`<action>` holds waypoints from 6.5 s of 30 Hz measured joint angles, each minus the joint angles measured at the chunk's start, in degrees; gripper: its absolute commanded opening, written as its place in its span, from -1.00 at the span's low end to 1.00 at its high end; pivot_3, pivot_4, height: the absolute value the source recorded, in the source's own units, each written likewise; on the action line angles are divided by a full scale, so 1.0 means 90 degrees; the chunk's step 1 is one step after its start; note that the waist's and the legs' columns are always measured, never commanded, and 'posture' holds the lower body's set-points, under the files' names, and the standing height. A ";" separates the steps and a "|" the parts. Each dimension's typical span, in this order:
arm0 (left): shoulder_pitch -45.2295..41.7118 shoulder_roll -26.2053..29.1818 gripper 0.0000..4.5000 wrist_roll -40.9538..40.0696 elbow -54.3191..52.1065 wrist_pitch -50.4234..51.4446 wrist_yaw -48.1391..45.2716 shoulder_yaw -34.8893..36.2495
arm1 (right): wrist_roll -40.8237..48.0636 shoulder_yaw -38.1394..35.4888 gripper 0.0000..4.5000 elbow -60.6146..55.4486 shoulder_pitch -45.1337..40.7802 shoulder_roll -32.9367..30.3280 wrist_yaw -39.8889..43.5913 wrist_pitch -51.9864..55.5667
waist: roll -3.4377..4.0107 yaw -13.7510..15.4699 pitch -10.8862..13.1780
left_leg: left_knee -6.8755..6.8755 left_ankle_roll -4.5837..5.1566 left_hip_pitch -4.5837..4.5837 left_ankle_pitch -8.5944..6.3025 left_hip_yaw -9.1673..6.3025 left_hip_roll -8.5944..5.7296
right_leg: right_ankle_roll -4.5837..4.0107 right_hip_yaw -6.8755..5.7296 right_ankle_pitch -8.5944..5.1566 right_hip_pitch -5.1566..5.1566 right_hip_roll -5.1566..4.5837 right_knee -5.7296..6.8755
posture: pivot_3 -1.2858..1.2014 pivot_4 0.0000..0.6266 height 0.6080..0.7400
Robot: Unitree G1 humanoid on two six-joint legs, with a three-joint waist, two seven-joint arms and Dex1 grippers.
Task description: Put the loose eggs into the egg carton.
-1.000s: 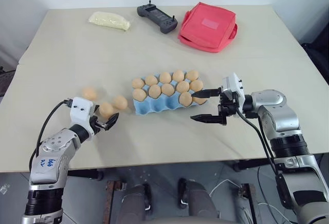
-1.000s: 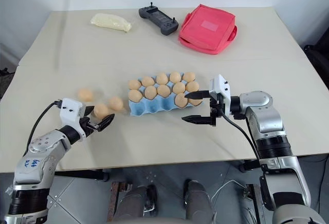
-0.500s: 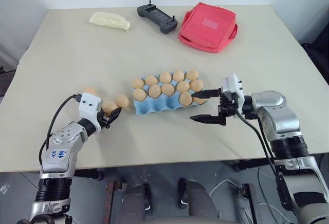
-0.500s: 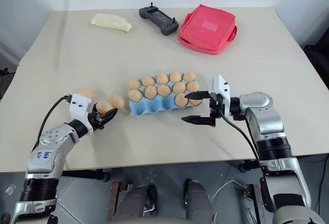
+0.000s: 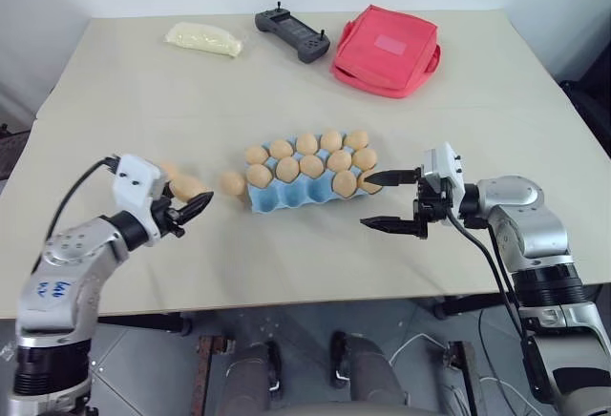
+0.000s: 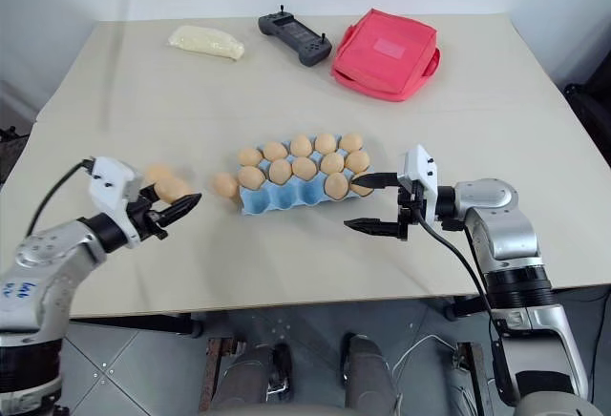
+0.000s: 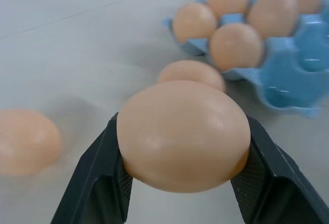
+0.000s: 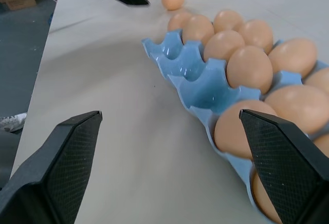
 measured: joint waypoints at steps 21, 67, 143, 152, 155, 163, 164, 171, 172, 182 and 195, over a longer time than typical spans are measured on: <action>-0.3503 -0.1534 -0.04 0.0204 0.2964 -0.1116 -0.2057 -0.2624 | 0.0264 -0.0699 1.00 -0.1234 0.1221 -0.0149 -0.0985 0.0123 | -0.0007 0.0153 0.0004 | 0.0074 0.0029 -0.0010 0.0017 0.0030 0.0001 | 0.0010 0.0001 0.0007 0.0002 0.0013 0.0019 | 0.03 -0.52 1.00; -0.2177 -0.1512 0.98 0.1006 0.1510 -0.1098 -0.0017 -0.0529 | 0.0379 -0.0455 1.00 -0.0863 0.0765 -0.0258 -0.0839 0.0082 | -0.0018 0.0146 0.0010 | 0.0081 0.0058 -0.0009 0.0010 0.0024 0.0001 | 0.0018 0.0005 0.0013 0.0005 0.0000 0.0028 | 0.03 -0.52 1.00; -0.3039 -0.0912 0.06 0.1635 0.4925 -0.2457 -0.1182 -0.1827 | 0.0217 -0.0360 1.00 -0.0858 0.0865 -0.0074 -0.1053 -0.0007 | -0.0019 0.0147 0.0011 | 0.0075 0.0021 -0.0012 -0.0005 0.0049 0.0027 | 0.0000 -0.0014 0.0017 -0.0010 0.0010 0.0012 | 0.03 -0.52 1.00; -0.2823 -0.0469 0.06 0.1367 0.3734 -0.1861 -0.1405 -0.1594 | 0.0218 -0.0370 1.00 -0.0902 0.0917 -0.0093 -0.1059 -0.0008 | -0.0022 0.0143 0.0013 | 0.0072 0.0010 -0.0013 -0.0008 0.0049 0.0030 | 0.0000 -0.0014 0.0017 -0.0012 0.0011 0.0012 | 0.03 -0.52 1.00; -0.2852 -0.0426 0.06 0.0987 0.3039 -0.1376 -0.1523 -0.1419 | 0.0219 -0.0373 1.00 -0.0944 0.0920 -0.0095 -0.1064 -0.0007 | -0.0022 0.0159 0.0013 | 0.0074 0.0003 -0.0013 -0.0012 0.0049 0.0027 | 0.0000 -0.0013 0.0017 -0.0007 0.0009 0.0010 | 0.03 -0.52 1.00; -0.3245 -0.0861 0.06 0.0298 0.2340 -0.0608 -0.1831 -0.1690 | 0.0221 -0.0380 1.00 -0.0961 0.0919 -0.0096 -0.1074 -0.0012 | -0.0022 0.0158 0.0013 | 0.0078 0.0022 -0.0009 0.0006 0.0052 0.0026 | 0.0002 -0.0011 0.0018 -0.0005 0.0016 0.0014 | 0.03 -0.52 1.00; -0.3245 -0.0935 0.06 0.0298 0.2347 -0.0595 -0.1854 -0.1775 | 0.0222 -0.0388 1.00 -0.0961 0.0920 -0.0096 -0.1077 -0.0013 | -0.0022 0.0150 0.0013 | 0.0078 0.0023 -0.0010 0.0007 0.0053 0.0026 | 0.0002 -0.0009 0.0018 -0.0006 0.0018 0.0015 | 0.03 -0.52 1.00; -0.3257 -0.1277 0.06 0.0304 0.2440 -0.0580 -0.2091 -0.2302 | 0.0255 -0.0490 1.00 -0.1100 0.1069 -0.0096 -0.1185 -0.0016 | -0.0023 0.0149 0.0013 | 0.0079 0.0026 -0.0008 0.0010 0.0055 0.0031 | 0.0002 -0.0008 0.0018 -0.0007 0.0022 0.0015 | 0.03 -0.52 1.00; -0.3259 -0.1278 0.06 0.0309 0.2441 -0.0581 -0.2122 -0.2322 | 0.0256 -0.0491 1.00 -0.1103 0.1096 -0.0096 -0.1196 -0.0016 | -0.0022 0.0150 0.0013 | 0.0079 0.0026 -0.0008 0.0010 0.0055 0.0030 | 0.0002 -0.0007 0.0018 -0.0007 0.0021 0.0015 | 0.03 -0.52 1.00; -0.3372 -0.1264 0.97 0.0616 0.2867 -0.0697 -0.2244 -0.2576 | 0.0282 -0.0538 1.00 -0.1309 0.1287 -0.0107 -0.1389 -0.0012 | -0.0022 0.0156 0.0013 | 0.0082 0.0029 -0.0009 0.0007 0.0054 0.0029 | 0.0002 -0.0007 0.0018 -0.0006 0.0017 0.0015 | 0.03 -0.52 1.00; -0.3404 -0.1288 0.97 0.0760 0.2949 -0.0862 -0.2018 -0.2337 | 0.0297 -0.0539 1.00 -0.1311 0.1286 -0.0109 -0.1413 -0.0011 | -0.0023 0.0145 0.0013 | 0.0082 0.0032 -0.0008 0.0006 0.0054 0.0030 | 0.0002 -0.0006 0.0018 -0.0007 0.0017 0.0017 | 0.03 -0.52 1.00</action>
